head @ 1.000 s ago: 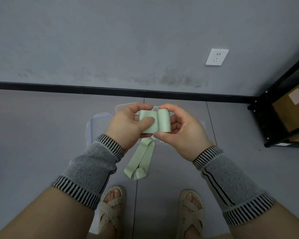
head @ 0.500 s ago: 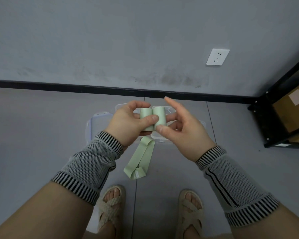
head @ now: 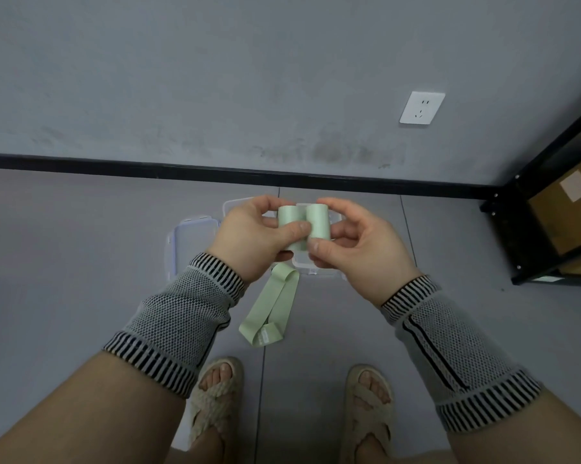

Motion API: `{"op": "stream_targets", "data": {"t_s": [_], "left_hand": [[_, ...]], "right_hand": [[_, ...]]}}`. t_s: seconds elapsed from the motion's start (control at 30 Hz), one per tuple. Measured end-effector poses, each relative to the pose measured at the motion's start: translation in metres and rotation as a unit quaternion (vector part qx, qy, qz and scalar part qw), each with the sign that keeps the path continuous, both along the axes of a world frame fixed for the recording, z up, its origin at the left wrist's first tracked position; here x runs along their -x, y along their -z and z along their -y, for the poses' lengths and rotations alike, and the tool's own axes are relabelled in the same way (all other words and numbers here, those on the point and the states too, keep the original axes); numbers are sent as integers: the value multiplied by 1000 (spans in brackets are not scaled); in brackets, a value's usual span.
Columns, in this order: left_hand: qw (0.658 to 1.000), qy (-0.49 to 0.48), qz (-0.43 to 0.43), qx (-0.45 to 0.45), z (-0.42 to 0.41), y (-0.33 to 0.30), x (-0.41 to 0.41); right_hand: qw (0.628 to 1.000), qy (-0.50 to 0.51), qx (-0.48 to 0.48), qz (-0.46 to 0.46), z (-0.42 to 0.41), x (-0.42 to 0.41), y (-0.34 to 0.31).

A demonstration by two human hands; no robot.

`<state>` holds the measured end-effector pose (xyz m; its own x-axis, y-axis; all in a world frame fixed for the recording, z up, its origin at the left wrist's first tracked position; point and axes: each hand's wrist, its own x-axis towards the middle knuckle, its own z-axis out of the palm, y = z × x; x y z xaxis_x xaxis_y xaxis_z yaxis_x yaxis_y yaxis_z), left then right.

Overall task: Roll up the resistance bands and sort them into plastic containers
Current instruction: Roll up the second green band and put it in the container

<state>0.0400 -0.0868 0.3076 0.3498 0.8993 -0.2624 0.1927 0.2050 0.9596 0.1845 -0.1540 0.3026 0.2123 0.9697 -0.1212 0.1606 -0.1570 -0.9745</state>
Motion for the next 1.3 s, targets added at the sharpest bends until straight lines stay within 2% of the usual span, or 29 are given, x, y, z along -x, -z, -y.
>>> {"op": "stream_targets", "data": {"t_s": [0.13, 0.27, 0.37, 0.53, 0.73, 1.13, 1.3], "left_hand": [[999, -46, 20, 16, -6, 0, 5], [998, -49, 45, 14, -7, -2, 11], [998, -42, 52, -2, -5, -4, 12], [998, -21, 35, -43, 1, -4, 6], [997, -21, 12, -68, 3, -3, 3], [1000, -8, 14, -24, 3, -4, -1], [1000, -6, 22, -3, -1, -4, 2]], "right_hand": [[989, -10, -11, -145, 1, -7, -2], [983, -27, -18, -180, 0, -7, -3], [990, -21, -23, -140, -1, -7, -3], [1000, 10, -24, -6, 0, 0, -7], [997, 24, -35, 69, -1, 5, -4], [987, 17, -62, 149, -1, 7, -1], [995, -28, -32, 90, 1, 2, 0]]}}
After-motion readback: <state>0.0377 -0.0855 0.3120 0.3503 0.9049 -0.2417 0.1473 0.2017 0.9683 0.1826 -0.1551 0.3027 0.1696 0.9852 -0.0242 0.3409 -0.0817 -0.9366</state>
